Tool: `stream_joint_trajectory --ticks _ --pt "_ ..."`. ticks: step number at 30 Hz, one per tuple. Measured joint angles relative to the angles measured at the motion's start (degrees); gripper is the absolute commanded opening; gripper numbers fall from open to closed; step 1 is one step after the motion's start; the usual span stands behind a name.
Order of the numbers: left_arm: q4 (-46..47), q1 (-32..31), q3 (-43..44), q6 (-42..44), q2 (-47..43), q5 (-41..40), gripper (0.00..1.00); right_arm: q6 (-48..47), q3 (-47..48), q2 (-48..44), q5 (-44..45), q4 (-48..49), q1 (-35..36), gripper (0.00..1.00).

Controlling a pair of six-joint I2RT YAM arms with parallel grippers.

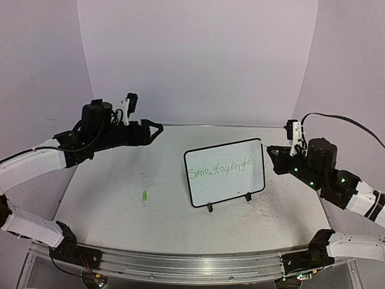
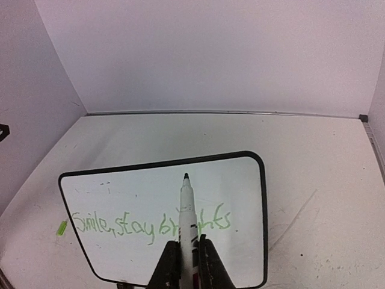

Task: Write a sentence on the whiteboard
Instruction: Pick up the pen cap from the center of the board.

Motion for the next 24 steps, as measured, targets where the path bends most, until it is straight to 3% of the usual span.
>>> stream_joint_trajectory --ticks 3,6,14,24 --pt "-4.1 0.8 -6.0 -6.9 -6.3 -4.9 0.81 -0.2 -1.2 0.1 -3.5 3.1 0.0 0.03" --pt "-9.1 1.1 -9.4 -11.7 -6.9 -6.3 0.73 -0.7 -1.5 1.3 -6.6 5.1 0.0 0.03" --pt "-19.2 1.0 -9.9 -16.0 8.9 -3.4 0.60 -0.5 -2.4 4.1 -15.1 10.7 -0.1 0.03" --pt "-21.0 0.0 -10.0 -17.3 17.5 -3.2 0.44 0.5 -6.8 1.6 -18.6 12.8 -0.1 0.04"
